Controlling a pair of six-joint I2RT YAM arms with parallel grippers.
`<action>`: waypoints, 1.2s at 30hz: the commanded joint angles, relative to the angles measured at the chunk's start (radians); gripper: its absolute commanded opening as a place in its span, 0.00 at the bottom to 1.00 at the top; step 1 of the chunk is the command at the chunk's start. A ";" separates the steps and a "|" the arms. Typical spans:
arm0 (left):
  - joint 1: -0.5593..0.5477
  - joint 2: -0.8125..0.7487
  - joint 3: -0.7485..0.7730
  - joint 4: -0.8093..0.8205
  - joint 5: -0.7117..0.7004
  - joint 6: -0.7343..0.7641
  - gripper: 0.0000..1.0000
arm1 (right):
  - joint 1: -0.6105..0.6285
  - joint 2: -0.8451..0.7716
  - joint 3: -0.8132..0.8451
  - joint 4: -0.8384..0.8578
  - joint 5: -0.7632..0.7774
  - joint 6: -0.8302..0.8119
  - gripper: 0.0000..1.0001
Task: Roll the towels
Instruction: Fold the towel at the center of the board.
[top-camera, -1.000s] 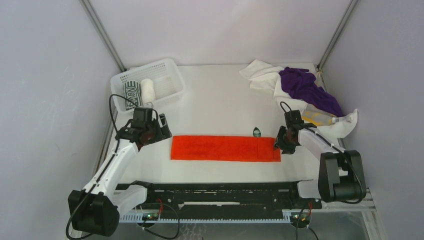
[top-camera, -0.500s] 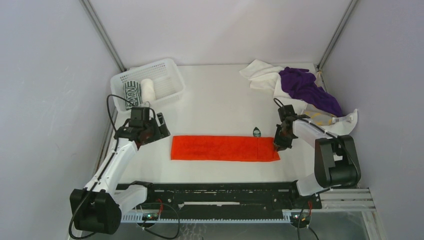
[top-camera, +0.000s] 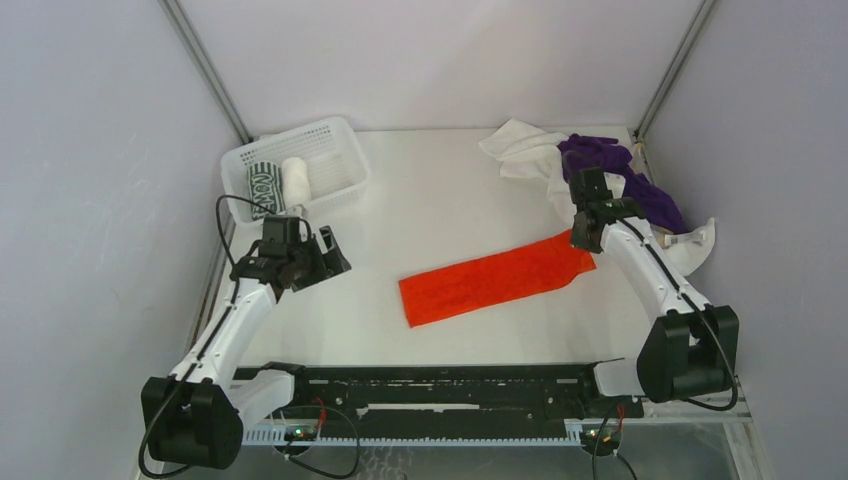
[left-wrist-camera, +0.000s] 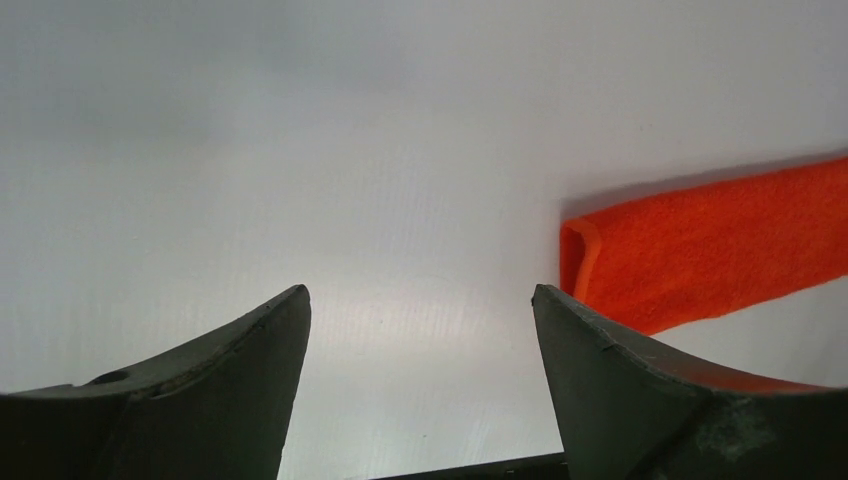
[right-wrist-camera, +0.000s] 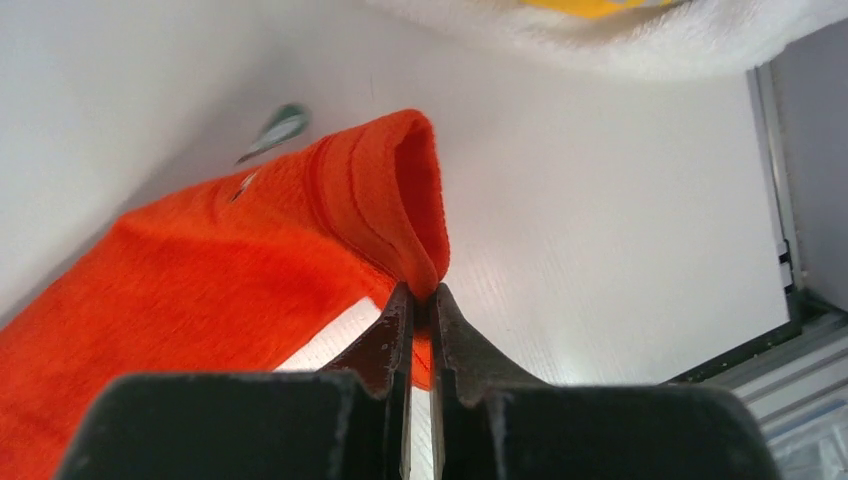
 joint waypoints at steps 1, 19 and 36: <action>-0.005 0.006 -0.032 0.077 0.109 -0.068 0.87 | 0.049 -0.041 0.046 -0.047 0.027 -0.072 0.00; -0.132 0.135 -0.171 0.434 0.246 -0.354 0.87 | 0.436 -0.016 0.133 0.037 -0.251 -0.057 0.00; -0.270 0.383 -0.198 0.619 0.285 -0.460 0.58 | 0.619 0.125 0.225 0.107 -0.329 -0.026 0.00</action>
